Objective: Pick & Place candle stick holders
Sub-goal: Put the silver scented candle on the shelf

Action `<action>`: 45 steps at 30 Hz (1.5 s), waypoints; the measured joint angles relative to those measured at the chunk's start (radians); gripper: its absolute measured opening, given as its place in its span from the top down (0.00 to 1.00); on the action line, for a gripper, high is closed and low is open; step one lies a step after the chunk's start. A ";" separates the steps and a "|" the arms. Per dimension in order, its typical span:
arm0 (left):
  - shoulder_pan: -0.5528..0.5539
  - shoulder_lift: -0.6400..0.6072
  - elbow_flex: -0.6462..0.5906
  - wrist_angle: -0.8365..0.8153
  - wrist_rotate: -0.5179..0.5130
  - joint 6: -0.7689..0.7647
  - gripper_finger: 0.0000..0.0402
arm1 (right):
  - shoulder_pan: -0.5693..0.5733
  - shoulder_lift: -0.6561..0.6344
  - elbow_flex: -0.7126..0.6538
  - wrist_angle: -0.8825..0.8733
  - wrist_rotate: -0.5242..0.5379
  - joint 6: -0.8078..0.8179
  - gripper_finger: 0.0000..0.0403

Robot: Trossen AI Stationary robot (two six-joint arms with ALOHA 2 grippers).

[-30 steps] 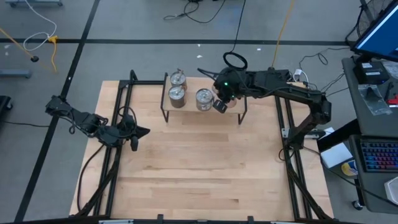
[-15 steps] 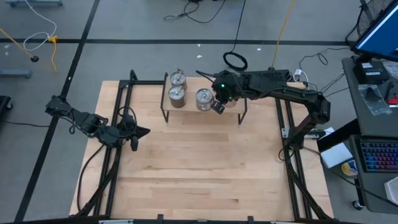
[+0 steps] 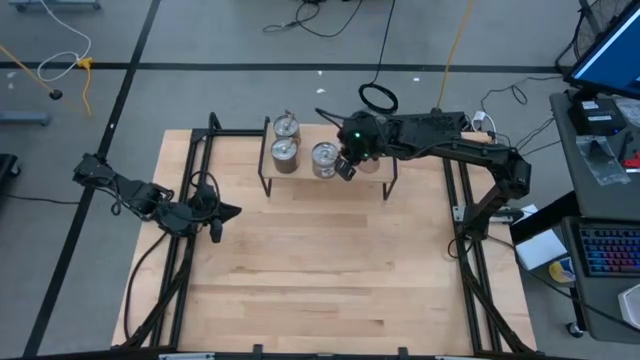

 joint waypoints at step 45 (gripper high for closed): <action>0.000 0.000 0.000 0.007 0.023 0.014 0.95 | 0.058 0.042 0.000 0.040 -0.055 0.106 0.91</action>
